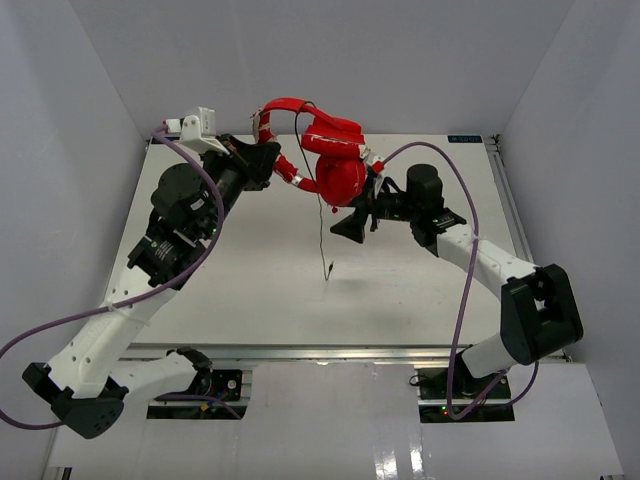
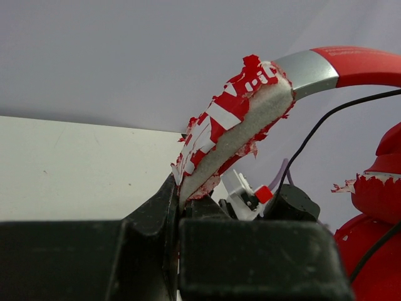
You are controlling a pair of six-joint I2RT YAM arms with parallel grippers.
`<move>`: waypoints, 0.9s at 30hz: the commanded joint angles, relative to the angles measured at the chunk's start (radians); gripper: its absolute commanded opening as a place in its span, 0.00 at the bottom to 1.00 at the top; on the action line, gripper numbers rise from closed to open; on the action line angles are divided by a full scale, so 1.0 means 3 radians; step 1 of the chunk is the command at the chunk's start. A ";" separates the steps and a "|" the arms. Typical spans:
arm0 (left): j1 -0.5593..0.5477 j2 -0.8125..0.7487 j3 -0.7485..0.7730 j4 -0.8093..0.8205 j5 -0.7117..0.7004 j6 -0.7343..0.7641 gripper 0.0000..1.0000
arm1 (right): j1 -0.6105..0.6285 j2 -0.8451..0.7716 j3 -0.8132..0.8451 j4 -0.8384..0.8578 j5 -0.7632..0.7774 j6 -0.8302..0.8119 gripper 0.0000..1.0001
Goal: Wrap the headphones
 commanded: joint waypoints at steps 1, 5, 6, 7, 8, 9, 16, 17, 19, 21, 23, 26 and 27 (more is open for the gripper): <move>0.0008 -0.0016 0.0181 0.0173 0.0057 -0.0180 0.00 | 0.0178 0.0214 0.0030 0.0762 0.0070 0.0743 0.98; 0.0008 0.0009 0.0199 0.0181 0.0039 -0.0184 0.00 | 0.0290 0.0290 -0.0224 0.1267 -0.0158 0.0925 1.00; 0.0008 0.0010 0.0209 0.0184 0.0033 -0.0182 0.00 | 0.0300 0.0287 -0.0299 0.1373 -0.0199 0.0933 1.00; 0.0008 0.0010 0.0218 0.0187 0.0026 -0.0178 0.00 | 0.0306 0.0281 -0.0367 0.1458 -0.0233 0.0929 1.00; 0.0008 0.0016 0.0225 0.0190 0.0020 -0.0175 0.00 | 0.0312 0.0281 -0.0411 0.1478 -0.0239 0.0898 0.97; 0.0008 0.0021 0.0229 0.0195 0.0017 -0.0174 0.00 | 0.0321 0.0286 -0.0452 0.1481 -0.0241 0.0856 0.94; 0.0008 -0.0010 0.0212 0.0234 0.0022 -0.0246 0.00 | 0.0484 0.0408 -0.0721 0.1551 -0.0291 0.0668 0.78; 0.0008 -0.0025 0.0208 0.0238 0.0022 -0.0258 0.00 | 0.0534 0.0423 -0.0758 0.1607 -0.0291 0.0666 0.79; 0.0008 -0.0038 0.0216 0.0222 0.0021 -0.0277 0.00 | 0.0635 0.0463 -0.0764 0.1683 -0.0280 0.0668 0.80; 0.0008 -0.0053 0.0238 0.0181 0.0015 -0.0290 0.00 | 0.0684 0.0526 -0.0714 0.1692 -0.0257 0.0663 0.79; 0.0008 -0.0060 0.0249 0.0163 0.0008 -0.0301 0.00 | 0.0684 0.0574 -0.0663 0.1714 -0.0257 0.0695 0.78; 0.0008 -0.0082 0.0239 0.0147 -0.0012 -0.0306 0.00 | 0.0684 0.0602 -0.0672 0.1719 -0.0336 0.0670 0.63; 0.0008 -0.0086 0.0235 0.0142 -0.0018 -0.0306 0.00 | 0.0688 0.0596 -0.0686 0.1702 -0.0366 0.0648 0.57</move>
